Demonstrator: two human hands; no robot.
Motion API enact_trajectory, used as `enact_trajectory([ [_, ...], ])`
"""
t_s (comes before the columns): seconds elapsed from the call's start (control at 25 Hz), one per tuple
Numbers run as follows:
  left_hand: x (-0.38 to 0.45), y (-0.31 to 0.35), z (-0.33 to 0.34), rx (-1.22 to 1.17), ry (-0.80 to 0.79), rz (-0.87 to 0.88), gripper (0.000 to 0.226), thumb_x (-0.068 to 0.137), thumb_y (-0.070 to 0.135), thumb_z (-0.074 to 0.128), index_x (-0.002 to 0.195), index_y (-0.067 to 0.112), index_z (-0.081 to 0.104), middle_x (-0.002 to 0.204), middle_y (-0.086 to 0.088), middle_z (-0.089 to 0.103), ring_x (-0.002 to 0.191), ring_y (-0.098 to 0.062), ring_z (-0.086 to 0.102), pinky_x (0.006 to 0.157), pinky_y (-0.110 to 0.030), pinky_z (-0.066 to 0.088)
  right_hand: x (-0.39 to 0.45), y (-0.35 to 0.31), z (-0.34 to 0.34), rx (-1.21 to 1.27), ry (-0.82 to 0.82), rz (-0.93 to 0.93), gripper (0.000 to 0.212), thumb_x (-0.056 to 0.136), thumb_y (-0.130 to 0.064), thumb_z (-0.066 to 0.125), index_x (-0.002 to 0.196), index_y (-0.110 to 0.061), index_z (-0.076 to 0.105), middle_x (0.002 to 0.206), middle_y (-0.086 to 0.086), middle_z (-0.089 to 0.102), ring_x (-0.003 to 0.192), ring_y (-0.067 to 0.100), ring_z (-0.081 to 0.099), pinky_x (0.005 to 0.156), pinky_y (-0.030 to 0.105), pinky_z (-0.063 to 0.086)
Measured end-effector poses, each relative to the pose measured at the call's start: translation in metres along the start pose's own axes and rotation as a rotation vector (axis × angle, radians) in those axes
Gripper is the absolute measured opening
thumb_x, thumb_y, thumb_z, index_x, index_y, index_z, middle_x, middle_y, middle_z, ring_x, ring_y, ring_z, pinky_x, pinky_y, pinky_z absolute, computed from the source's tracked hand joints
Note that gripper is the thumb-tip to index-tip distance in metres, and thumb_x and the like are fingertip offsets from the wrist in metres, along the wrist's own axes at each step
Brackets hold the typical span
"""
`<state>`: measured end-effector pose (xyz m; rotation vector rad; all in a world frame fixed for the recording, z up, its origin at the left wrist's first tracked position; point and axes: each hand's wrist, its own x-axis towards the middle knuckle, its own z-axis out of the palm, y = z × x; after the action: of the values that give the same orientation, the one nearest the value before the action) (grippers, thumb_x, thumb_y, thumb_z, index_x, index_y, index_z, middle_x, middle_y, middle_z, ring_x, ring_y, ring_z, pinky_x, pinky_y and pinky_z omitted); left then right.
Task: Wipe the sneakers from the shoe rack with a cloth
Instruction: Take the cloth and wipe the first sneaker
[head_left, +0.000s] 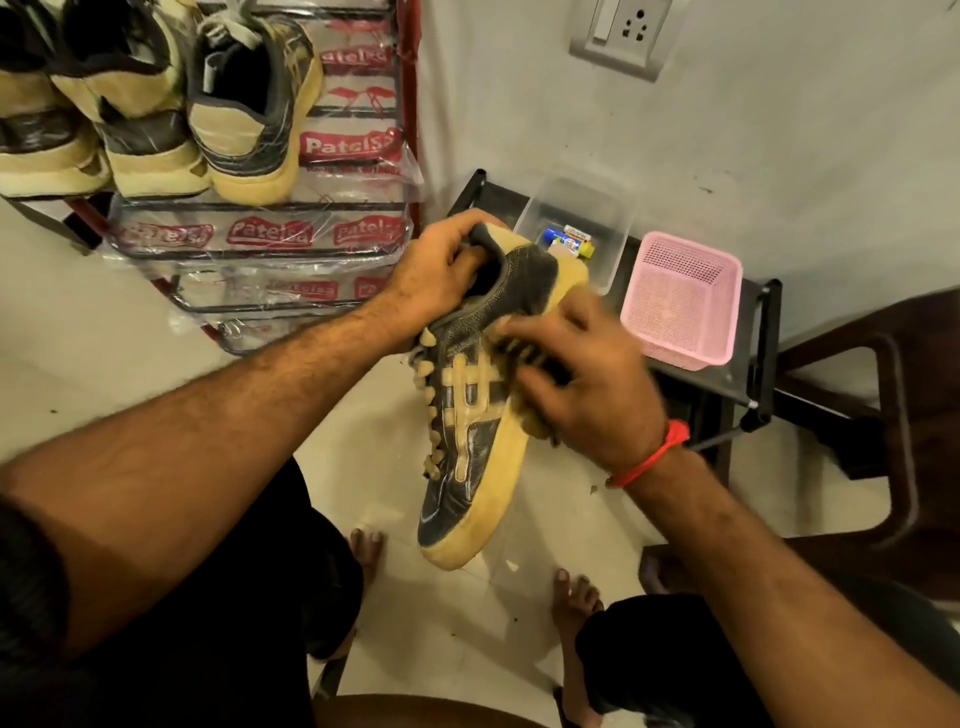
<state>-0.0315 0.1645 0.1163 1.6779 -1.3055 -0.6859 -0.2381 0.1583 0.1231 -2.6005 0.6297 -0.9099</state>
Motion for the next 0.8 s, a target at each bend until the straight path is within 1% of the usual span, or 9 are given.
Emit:
enact_trajectory([
  [0.08,0.004,-0.004,-0.005,-0.025,-0.011,-0.039,0.027,0.1,0.001,0.051,0.119,0.014,0.064,0.115,-0.01,0.07,0.109,-0.027,0.067,0.098,-0.046,0.054,-0.004,-0.005,0.001,-0.008,-0.136,-0.115,0.035,0.086,-0.028,0.061,0.113,-0.008,0.071,0.094,0.013,0.054,0.076,0.017,0.05,0.059,0.028,0.049],
  [0.12,0.005,-0.003,-0.005,-0.019,-0.025,-0.035,0.026,0.1,0.0,0.051,0.12,0.011,0.064,0.113,-0.01,0.069,0.107,-0.026,0.067,0.097,-0.043,0.054,0.002,0.003,-0.005,-0.033,-0.12,-0.1,0.035,0.086,-0.028,0.061,0.114,-0.009,0.071,0.093,0.014,0.054,0.075,0.02,0.052,0.057,0.031,0.051],
  [0.24,0.005,0.0,-0.003,-0.046,-0.027,-0.04,0.023,0.101,0.001,0.052,0.12,0.007,0.063,0.107,-0.003,0.068,0.095,-0.009,0.066,0.088,-0.027,0.054,0.016,0.022,-0.019,-0.045,0.047,0.036,0.031,0.086,-0.025,0.061,0.11,-0.009,0.072,0.09,0.013,0.051,0.076,0.022,0.051,0.056,0.04,0.053],
  [0.28,0.006,0.0,-0.003,-0.054,-0.024,-0.052,0.024,0.101,0.001,0.052,0.121,0.007,0.063,0.109,-0.004,0.068,0.095,-0.007,0.065,0.088,-0.024,0.055,0.013,0.017,-0.018,-0.03,0.033,0.03,0.03,0.086,-0.025,0.061,0.109,-0.009,0.072,0.09,0.012,0.05,0.076,0.022,0.051,0.057,0.04,0.053],
  [0.4,0.007,-0.001,-0.006,-0.022,-0.033,-0.086,0.026,0.101,0.001,0.053,0.123,0.007,0.063,0.116,-0.01,0.069,0.107,-0.02,0.067,0.098,-0.035,0.054,-0.004,-0.001,-0.005,-0.019,-0.153,-0.18,0.033,0.085,-0.027,0.062,0.111,-0.007,0.071,0.094,0.013,0.053,0.078,0.02,0.053,0.057,0.034,0.054],
  [0.44,0.007,-0.002,-0.005,-0.018,-0.046,-0.089,0.025,0.101,0.002,0.053,0.123,0.008,0.063,0.116,-0.009,0.069,0.108,-0.021,0.067,0.097,-0.036,0.055,-0.001,0.003,-0.009,-0.024,-0.18,-0.181,0.034,0.086,-0.027,0.061,0.112,-0.007,0.071,0.095,0.013,0.054,0.077,0.021,0.053,0.057,0.034,0.054],
  [0.6,0.004,0.003,-0.005,-0.005,-0.062,-0.097,0.025,0.101,0.002,0.052,0.124,0.005,0.062,0.111,-0.002,0.065,0.098,-0.01,0.063,0.084,-0.016,0.052,0.013,0.02,-0.019,-0.009,-0.006,0.022,0.029,0.084,-0.023,0.064,0.107,-0.007,0.072,0.09,0.012,0.051,0.078,0.019,0.049,0.062,0.04,0.053],
  [0.72,0.005,0.003,-0.007,0.025,-0.091,-0.1,0.025,0.101,0.002,0.053,0.122,0.007,0.062,0.107,0.0,0.065,0.094,-0.007,0.062,0.082,-0.013,0.051,-0.001,0.003,-0.004,0.005,-0.166,-0.153,0.033,0.085,-0.026,0.063,0.109,-0.005,0.071,0.096,0.012,0.054,0.08,0.019,0.052,0.065,0.033,0.052],
  [0.8,0.004,0.001,-0.008,0.011,-0.082,-0.129,0.021,0.101,0.004,0.054,0.117,0.014,0.064,0.103,0.006,0.066,0.093,-0.003,0.062,0.08,-0.012,0.051,0.005,0.013,-0.006,-0.009,-0.145,-0.076,0.035,0.085,-0.029,0.059,0.109,-0.006,0.07,0.095,0.01,0.052,0.081,0.017,0.05,0.066,0.032,0.051],
])
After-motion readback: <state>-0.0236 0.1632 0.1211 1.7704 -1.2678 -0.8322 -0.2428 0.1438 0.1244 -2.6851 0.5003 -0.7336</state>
